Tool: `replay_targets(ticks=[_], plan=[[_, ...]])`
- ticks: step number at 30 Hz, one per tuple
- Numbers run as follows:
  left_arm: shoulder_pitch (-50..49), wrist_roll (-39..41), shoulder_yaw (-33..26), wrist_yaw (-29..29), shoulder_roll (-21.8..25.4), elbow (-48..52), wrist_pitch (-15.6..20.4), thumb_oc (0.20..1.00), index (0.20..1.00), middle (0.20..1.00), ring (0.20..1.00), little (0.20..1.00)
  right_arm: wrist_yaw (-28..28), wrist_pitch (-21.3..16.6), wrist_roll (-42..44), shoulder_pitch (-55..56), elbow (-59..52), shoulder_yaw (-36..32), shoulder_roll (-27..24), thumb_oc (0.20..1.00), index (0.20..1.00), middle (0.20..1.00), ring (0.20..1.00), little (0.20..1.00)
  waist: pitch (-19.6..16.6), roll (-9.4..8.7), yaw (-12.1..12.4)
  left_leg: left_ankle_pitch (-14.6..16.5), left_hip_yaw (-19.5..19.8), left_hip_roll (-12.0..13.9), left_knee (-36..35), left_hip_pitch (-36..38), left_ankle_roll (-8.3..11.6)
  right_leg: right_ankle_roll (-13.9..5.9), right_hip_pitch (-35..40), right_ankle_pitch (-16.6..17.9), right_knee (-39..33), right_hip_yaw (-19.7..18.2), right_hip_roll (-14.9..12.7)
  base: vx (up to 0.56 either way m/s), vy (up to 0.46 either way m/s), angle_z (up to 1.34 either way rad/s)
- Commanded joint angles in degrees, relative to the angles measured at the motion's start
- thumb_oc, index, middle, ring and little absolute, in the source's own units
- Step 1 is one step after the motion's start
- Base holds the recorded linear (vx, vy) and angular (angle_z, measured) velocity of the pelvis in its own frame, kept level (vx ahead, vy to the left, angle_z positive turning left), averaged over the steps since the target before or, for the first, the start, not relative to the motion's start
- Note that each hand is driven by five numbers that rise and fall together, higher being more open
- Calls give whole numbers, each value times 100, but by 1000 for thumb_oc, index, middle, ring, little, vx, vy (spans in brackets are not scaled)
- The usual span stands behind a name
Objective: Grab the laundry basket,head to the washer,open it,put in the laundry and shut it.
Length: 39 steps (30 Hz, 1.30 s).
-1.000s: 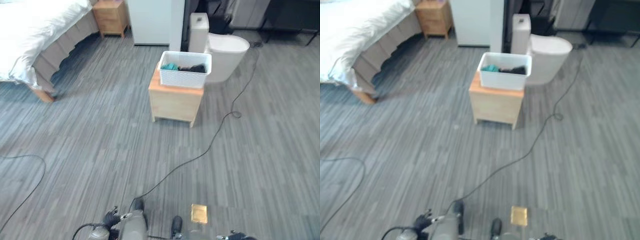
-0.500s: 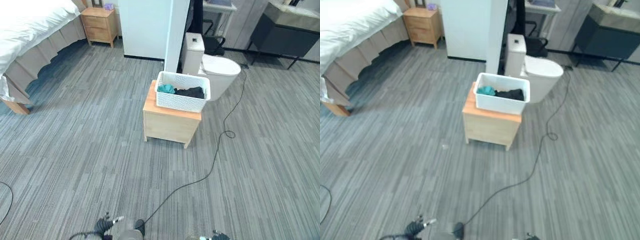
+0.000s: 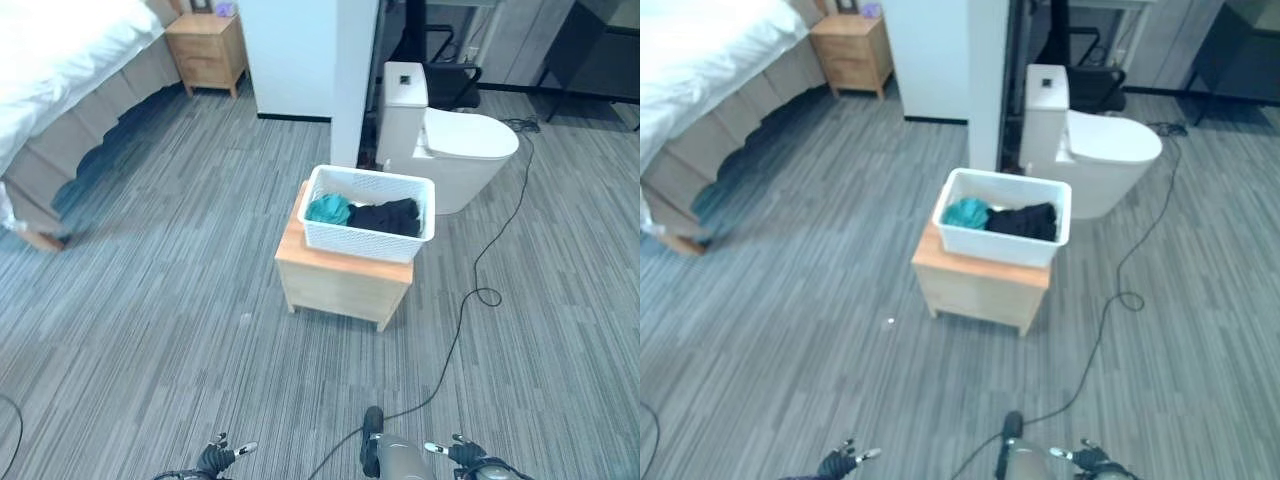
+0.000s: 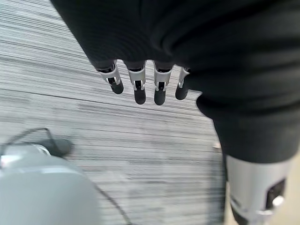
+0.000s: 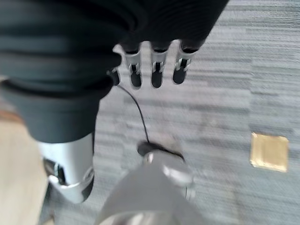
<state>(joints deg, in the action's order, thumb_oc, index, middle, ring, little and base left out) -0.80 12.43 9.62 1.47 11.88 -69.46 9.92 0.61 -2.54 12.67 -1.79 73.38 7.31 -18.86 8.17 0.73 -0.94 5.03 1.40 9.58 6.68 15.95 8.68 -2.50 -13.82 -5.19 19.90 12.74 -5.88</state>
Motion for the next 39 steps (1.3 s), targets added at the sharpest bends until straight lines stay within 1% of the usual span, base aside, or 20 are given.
replay_targets(ticks=[1,2,3,4,6,7,10,12,13,15,19,21,23,24,28,29,31,35,37,39], plan=[[132,151,-120,75,445,-30,173,1000,1000,1000,1000,1000,-57,-155,479,229,51,-48,84,1000,1000,1000,1000,1000,-5,-286,-73,54,-10,-115,1017,-623,-529,-456,324,1208,-1569,-592,-266,319,-471,36],[61,331,-163,13,474,108,146,1000,1000,1000,1000,1000,-18,-198,691,278,-110,-168,-44,1000,1000,1000,1000,1000,105,-361,-12,-505,24,14,2650,-1415,-630,-141,625,951,-1574,-457,-112,191,-384,29],[21,414,-209,15,505,188,138,1000,1000,1000,1000,1000,-8,-232,822,309,-209,-215,-98,1000,1000,1000,1000,1000,170,-417,19,-727,75,49,3342,-1756,-696,22,767,843,-1605,-480,13,245,-491,24],[18,479,-250,24,523,222,130,1000,1000,1000,1000,1000,22,-247,907,316,-275,-270,-138,1000,1000,1000,1000,1000,210,-496,31,-858,24,79,3773,-2011,-752,136,847,772,-1626,-501,36,180,-363,10],[20,606,-317,38,516,287,159,1000,1000,1000,1000,1000,119,-297,1064,318,-423,-412,-261,1000,1000,1000,1000,1000,294,-450,95,-818,-293,554,4068,-2268,-718,275,1142,467,-1630,-445,229,261,-268,-37],[34,613,-300,23,505,316,176,1000,1000,1000,1000,1000,132,-323,1126,320,-518,-468,-295,1000,1000,1000,1000,1000,306,-458,98,-804,-462,664,3920,-2421,-693,288,1241,396,-1656,-400,231,247,-142,-46],[45,618,-207,7,497,403,194,1000,1000,1000,1000,1000,145,-393,1281,390,-845,-601,-402,1000,1000,1000,1000,1000,325,-527,149,-676,-784,487,3187,-2784,-699,264,1403,353,-1733,-283,128,172,-8,11],[24,707,-194,2,493,509,214,1000,1000,1000,1000,1000,125,-431,1318,439,-1163,-651,-474,1000,1000,1000,1000,1000,304,-508,203,-664,-980,405,1886,-2797,-591,141,1559,239,-1786,-234,41,288,117,24],[4,737,-151,-25,496,587,203,1000,1000,1000,1000,1000,144,-462,1348,433,-1422,-647,-513,1000,1000,1000,1000,1000,288,-471,312,-778,-903,258,866,-2903,-508,71,1715,131,-1798,-181,30,411,162,2],[10,751,-108,-28,485,562,194,1000,1000,1000,1000,1000,173,-476,1361,415,-1588,-632,-493,1000,1000,1000,1000,1000,285,-431,429,-1043,-600,17,160,-3009,-395,28,1949,33,-1871,-203,87,382,134,15],[-19,753,-144,-42,482,467,188,1000,1000,1000,1000,1000,136,-464,1292,359,-1774,-525,-402,1000,1000,1000,1000,1000,179,-388,509,-1097,-365,-126,-80,-2987,-376,-60,2191,-88,-1935,-285,111,251,114,-6],[-53,706,-178,-44,490,381,165,1000,1000,1000,1000,1000,127,-435,1154,341,-1781,-435,-295,1000,1000,1000,1000,1000,97,-410,586,-944,-405,-271,113,-2937,-475,-183,2238,-104,-1788,-317,-73,354,247,-52],[-34,684,-255,-5,713,447,134,1000,1000,1000,1000,1000,82,-348,1115,202,-1677,-280,-100,1000,1000,1000,1000,1000,167,-372,608,-717,-559,-463,-18,-2523,-788,-330,1600,112,-448,-560,-205,321,336,-67],[-20,681,-300,28,766,440,136,1000,1000,1000,1000,1000,74,-345,1118,114,-1616,-218,-64,1000,1000,1000,1000,1000,217,-338,615,-649,-577,-506,-56,-2434,-858,-392,1360,230,-256,-560,-257,157,189,-30],[48,742,-468,155,875,510,185,1000,1000,1000,1000,1000,73,-282,1082,-71,-1210,-114,64,1000,1000,1000,1000,1000,260,-182,669,-488,-750,-402,-386,-2068,-814,-460,1061,554,-1262,165,-818,100,-30,-22],[48,741,-469,155,874,510,186,1000,1000,1000,1000,1000,71,-285,1083,-74,-1205,-112,63,1000,1000,1000,1000,1000,268,-175,662,-489,-743,-397,-395,-2052,-811,-459,1089,563,-1287,177,-809,106,-53,2],[58,833,-572,206,877,585,250,1000,1000,1000,1000,1000,26,-211,995,-113,-779,-79,128,1000,1000,1000,1000,1000,260,-161,596,-450,-752,-495,-710,-1731,-783,-661,882,992,-2000,62,-939,185,-66,18],[46,937,-579,235,886,951,345,1000,1000,1000,1000,1000,-10,-177,947,52,-424,-121,190,1000,1000,1000,1000,1000,220,-303,563,-490,-612,-646,-1018,-1468,-730,-711,979,993,-2066,-353,-820,155,-103,5],[48,997,-567,261,875,1064,373,1000,1000,1000,1000,1000,-25,-191,987,137,-354,-161,191,1000,1000,1000,1000,1000,210,-310,534,-514,-537,-605,-1066,-1451,-683,-675,998,935,-1974,-307,-775,142,-199,77],[-28,1449,-662,298,846,1999,416,1000,1000,1000,1000,1000,-26,-206,1071,393,-183,-422,60,1000,1000,1000,1000,1000,252,-281,434,-596,-270,-357,-956,-1602,-504,-561,1085,910,-1962,60,-643,107,-304,86]])
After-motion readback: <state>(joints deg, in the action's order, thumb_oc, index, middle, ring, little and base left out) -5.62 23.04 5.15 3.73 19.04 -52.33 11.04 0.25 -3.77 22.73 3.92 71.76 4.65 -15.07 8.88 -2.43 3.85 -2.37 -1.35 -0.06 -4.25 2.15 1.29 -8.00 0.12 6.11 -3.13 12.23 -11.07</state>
